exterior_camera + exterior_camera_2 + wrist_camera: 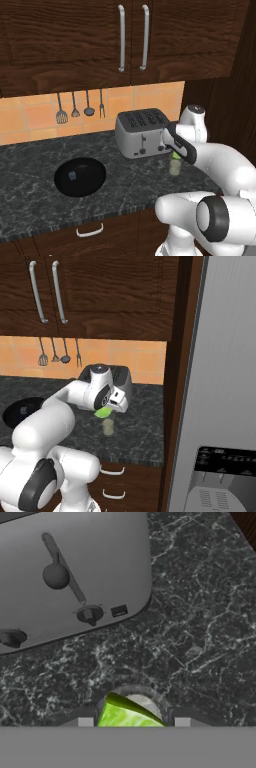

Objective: Grab a lemon wedge from the fridge and one ice cube from the ice bowl, and put them in the glass of lemonade.

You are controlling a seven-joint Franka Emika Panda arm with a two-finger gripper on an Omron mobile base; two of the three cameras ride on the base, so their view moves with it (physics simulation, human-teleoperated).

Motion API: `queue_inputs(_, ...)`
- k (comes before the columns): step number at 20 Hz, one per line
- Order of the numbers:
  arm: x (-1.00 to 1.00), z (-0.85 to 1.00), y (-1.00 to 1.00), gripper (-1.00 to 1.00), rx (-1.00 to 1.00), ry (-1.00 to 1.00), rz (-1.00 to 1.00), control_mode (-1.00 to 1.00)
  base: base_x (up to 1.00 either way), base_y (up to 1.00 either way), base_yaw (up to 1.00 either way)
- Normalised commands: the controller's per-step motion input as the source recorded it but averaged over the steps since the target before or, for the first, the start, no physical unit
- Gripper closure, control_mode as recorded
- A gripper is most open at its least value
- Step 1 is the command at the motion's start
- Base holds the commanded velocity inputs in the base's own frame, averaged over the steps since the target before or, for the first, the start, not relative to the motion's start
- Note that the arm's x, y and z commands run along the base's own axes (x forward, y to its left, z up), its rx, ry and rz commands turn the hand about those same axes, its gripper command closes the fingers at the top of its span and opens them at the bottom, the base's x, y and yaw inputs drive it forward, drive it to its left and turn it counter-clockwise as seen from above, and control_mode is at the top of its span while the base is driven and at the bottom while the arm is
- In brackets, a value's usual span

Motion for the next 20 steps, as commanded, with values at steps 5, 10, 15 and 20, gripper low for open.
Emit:
queue_inputs(5, 0.16, 0.00, -0.06, 1.00, 0.00, 0.00, 0.00, -1.00, 0.00, 0.00, 0.00)
queue_inputs(10, 0.04, 0.00, 0.00, 1.00, 0.00, 0.00, 0.00, -1.00, 0.00, 0.00, 0.00)
queue_inputs(15, 0.00, 0.00, 0.00, -1.00, 0.00, 0.00, 0.00, -1.00, 0.00, 0.00, 0.00)
queue_inputs(20, 0.00, 0.00, 0.00, -1.00, 0.00, 0.00, 0.00, -1.00, 0.00, 0.00, 0.00)
